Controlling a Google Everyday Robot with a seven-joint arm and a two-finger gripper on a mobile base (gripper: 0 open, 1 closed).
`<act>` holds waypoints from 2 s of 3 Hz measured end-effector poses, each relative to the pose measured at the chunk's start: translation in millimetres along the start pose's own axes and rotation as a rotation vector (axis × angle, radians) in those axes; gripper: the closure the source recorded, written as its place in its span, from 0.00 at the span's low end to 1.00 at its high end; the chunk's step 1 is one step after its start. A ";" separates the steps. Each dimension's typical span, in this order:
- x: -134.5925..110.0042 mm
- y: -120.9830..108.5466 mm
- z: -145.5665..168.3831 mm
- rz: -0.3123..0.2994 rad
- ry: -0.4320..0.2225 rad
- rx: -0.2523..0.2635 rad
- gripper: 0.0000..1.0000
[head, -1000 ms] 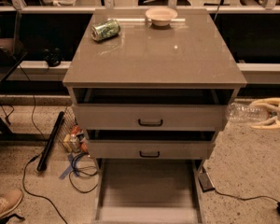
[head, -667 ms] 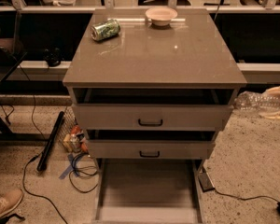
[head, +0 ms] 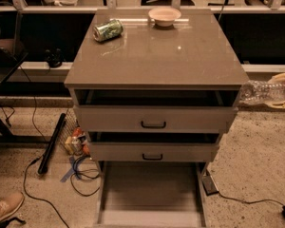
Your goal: Pick water bottle from bottom drawer and place on counter
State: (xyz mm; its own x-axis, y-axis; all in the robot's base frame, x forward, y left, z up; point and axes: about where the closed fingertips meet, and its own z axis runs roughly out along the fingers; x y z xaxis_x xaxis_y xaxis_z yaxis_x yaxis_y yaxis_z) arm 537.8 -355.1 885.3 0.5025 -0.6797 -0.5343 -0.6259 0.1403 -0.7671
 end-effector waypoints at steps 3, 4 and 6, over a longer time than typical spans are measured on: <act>-34.5 -91.4 33.4 0.000 -0.005 -0.015 1.00; -44.5 -112.3 56.5 0.075 0.014 -0.022 1.00; -56.1 -110.8 128.3 0.246 0.040 -0.035 1.00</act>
Offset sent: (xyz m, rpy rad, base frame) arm 0.0644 0.0291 0.1035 -0.0490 -0.0619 0.0071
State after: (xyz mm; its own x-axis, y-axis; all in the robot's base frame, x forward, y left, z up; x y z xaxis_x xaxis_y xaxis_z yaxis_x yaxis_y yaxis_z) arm 655.5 -240.2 954.7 0.3090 -0.6565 -0.6881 -0.7469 0.2804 -0.6030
